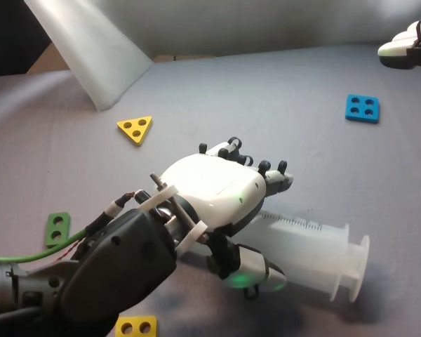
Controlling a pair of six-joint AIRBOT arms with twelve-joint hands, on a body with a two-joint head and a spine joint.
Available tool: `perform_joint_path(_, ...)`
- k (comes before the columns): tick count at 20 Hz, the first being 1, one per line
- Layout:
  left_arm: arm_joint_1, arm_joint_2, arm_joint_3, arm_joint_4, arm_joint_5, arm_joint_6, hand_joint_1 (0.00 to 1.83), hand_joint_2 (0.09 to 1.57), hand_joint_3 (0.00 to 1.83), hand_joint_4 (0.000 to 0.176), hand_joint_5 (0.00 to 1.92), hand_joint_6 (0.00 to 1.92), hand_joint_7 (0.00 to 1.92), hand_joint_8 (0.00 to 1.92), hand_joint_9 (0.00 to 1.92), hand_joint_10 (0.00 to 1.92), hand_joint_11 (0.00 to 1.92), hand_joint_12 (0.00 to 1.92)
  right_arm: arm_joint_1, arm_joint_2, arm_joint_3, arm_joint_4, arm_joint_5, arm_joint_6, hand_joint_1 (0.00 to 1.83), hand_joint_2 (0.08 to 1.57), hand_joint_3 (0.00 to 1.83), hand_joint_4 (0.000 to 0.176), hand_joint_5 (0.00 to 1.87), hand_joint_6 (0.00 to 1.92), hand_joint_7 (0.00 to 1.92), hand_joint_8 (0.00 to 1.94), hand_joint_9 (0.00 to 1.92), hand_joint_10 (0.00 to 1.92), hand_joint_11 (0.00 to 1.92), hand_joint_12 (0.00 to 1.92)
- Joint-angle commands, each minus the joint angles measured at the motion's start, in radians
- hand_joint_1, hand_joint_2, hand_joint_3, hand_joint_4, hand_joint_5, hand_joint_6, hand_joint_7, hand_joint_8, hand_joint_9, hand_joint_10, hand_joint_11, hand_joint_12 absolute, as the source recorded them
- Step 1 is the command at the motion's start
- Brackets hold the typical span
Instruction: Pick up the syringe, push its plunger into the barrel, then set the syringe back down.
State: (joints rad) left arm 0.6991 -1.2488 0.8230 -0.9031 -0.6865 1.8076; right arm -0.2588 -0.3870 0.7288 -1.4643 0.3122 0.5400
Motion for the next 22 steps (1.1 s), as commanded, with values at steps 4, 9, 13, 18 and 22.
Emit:
perform_joint_path(4, -0.077, 0.034, 0.020, 0.083, 0.014, 0.019, 0.58, 0.86, 0.00, 0.000, 0.14, 0.00, 0.19, 0.00, 0.22, 0.00, 0.00, 0.65, 0.012, -0.001, -0.002, 0.035, 0.013, -0.002, 0.00, 1.21, 0.00, 0.000, 0.17, 0.01, 0.18, 0.01, 0.15, 0.01, 0.00, 0.36)
perform_joint_path(9, -0.183, 0.092, 0.046, 0.123, 0.178, 0.001, 0.54, 0.84, 0.00, 0.000, 0.06, 0.00, 0.10, 0.00, 0.14, 0.00, 0.00, 0.41, 0.013, -0.001, -0.002, 0.035, 0.013, -0.002, 0.00, 1.21, 0.00, 0.000, 0.17, 0.00, 0.17, 0.00, 0.15, 0.00, 0.00, 0.39)
perform_joint_path(13, -0.308, 0.191, 0.049, 0.133, 0.422, -0.007, 0.45, 0.86, 0.00, 0.000, 0.04, 0.00, 0.09, 0.00, 0.12, 0.00, 0.00, 0.39, 0.014, -0.001, -0.002, 0.035, 0.013, -0.002, 0.00, 1.21, 0.00, 0.000, 0.17, 0.00, 0.17, 0.00, 0.16, 0.00, 0.00, 0.42)
perform_joint_path(18, -0.478, 0.304, 0.051, 0.143, 0.701, -0.006, 0.25, 1.40, 0.01, 0.000, 0.50, 1.04, 0.52, 1.24, 0.47, 1.41, 0.35, 1.56, 0.015, -0.001, -0.002, 0.035, 0.013, -0.002, 0.00, 1.39, 0.00, 0.000, 0.54, 0.66, 0.57, 0.88, 0.42, 1.13, 0.08, 1.60)
perform_joint_path(22, -0.591, 0.364, 0.045, -0.135, 0.877, 0.338, 0.27, 1.55, 0.02, 0.000, 0.45, 1.92, 0.49, 1.92, 0.56, 1.92, 0.59, 1.92, 0.015, -0.001, -0.002, 0.035, 0.013, -0.002, 0.03, 1.48, 0.01, 0.000, 0.51, 1.70, 0.58, 1.90, 0.54, 1.91, 0.44, 1.92)
